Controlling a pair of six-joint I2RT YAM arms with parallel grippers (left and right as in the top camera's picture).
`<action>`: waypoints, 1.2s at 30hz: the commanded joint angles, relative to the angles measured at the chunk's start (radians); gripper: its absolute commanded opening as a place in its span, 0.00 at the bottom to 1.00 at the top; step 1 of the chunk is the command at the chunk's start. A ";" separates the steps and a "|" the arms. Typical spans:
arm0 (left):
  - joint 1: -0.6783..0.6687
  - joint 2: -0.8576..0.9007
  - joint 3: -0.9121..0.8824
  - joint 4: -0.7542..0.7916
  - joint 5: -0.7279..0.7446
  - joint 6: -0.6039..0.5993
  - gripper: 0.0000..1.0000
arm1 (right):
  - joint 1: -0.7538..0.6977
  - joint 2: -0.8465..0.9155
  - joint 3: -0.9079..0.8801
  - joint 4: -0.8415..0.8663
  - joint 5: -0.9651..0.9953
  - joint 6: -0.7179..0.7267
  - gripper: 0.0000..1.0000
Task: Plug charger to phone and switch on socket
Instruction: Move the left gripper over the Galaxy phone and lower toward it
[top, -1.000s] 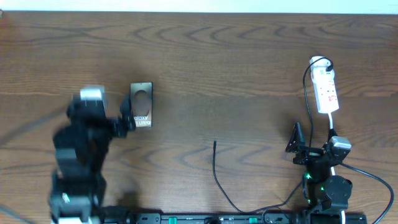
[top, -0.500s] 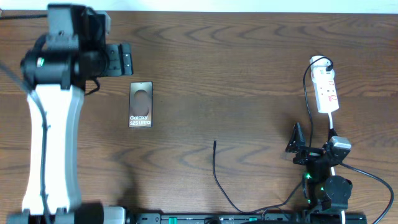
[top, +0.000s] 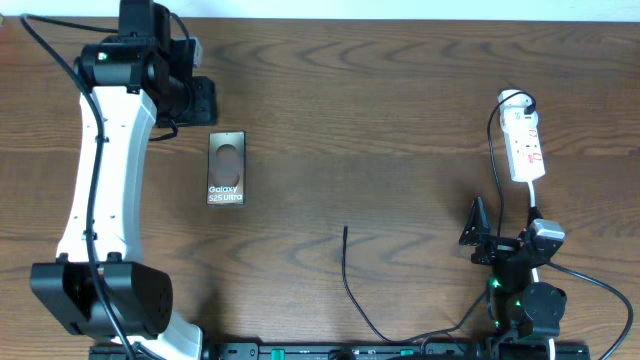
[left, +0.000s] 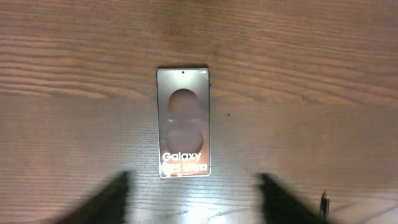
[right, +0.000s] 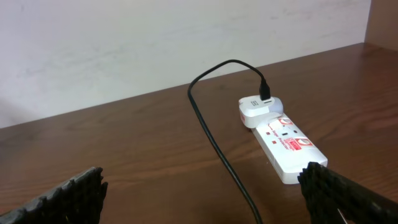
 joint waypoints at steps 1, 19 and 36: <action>-0.001 0.002 0.025 -0.003 0.011 0.000 0.98 | 0.006 -0.005 -0.001 -0.003 -0.002 -0.014 0.99; -0.006 0.147 -0.014 0.015 0.004 0.004 0.98 | 0.006 -0.005 -0.001 -0.003 -0.002 -0.014 0.99; -0.039 0.337 -0.028 0.030 -0.116 0.004 0.98 | 0.006 -0.005 -0.001 -0.003 -0.002 -0.014 0.99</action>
